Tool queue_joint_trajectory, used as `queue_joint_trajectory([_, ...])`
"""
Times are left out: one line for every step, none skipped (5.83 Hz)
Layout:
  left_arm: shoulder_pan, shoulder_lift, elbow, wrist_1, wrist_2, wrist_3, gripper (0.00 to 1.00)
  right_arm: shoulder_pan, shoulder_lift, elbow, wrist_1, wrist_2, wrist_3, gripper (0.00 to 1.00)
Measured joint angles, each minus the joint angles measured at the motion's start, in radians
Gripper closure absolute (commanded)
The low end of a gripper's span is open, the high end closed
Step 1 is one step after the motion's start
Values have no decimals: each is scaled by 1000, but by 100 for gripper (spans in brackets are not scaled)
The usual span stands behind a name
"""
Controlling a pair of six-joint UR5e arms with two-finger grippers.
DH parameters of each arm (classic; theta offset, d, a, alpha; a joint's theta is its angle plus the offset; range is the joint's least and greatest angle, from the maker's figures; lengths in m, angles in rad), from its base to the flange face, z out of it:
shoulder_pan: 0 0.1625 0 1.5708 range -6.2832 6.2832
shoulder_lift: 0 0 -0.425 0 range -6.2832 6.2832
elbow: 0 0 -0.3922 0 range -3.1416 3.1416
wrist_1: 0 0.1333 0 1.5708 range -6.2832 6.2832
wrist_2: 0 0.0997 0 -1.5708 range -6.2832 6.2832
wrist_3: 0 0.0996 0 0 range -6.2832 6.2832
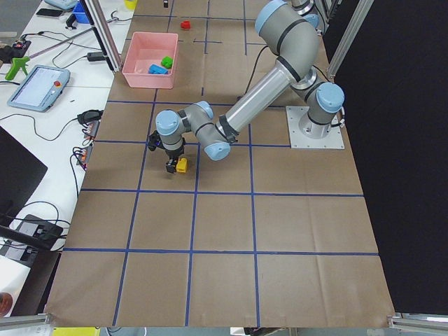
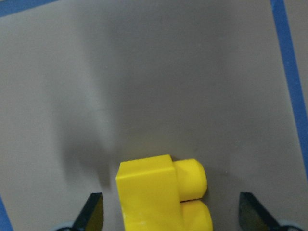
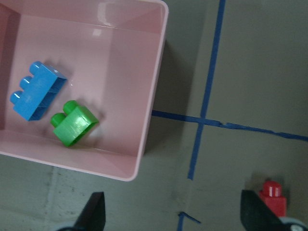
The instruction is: Put all blocks into box
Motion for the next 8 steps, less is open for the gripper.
queue_joint_trajectory([1,-1,-1,-1,3,0,25,-37,-22,47,-5,-19,-47,2])
queue_joint_trajectory([1,-2,-2,-3,6,1,37,-61,-49,148,-85,-23,-68,2])
queue_joint_trajectory([1,-2,-2,-6,8,1,54,-84,-70,283,-246,-25,-101,2])
queue_joint_trajectory([1,-2,-1,-10,10,0,69,-110,-76,392,-367,-25,-134,2])
queue_joint_trajectory([1,-2,5,-12,11,-2,83,-138,-68,459,-419,-24,-155,2])
queue_joint_trajectory([0,2,18,-14,12,-5,87,-154,-48,484,-434,-24,-168,2])
queue_joint_trajectory([-5,17,38,-20,13,-10,87,-162,-21,492,-447,-24,-172,2])
queue_joint_trajectory([-12,45,81,-71,14,-16,87,-167,4,495,-458,-25,-179,2])
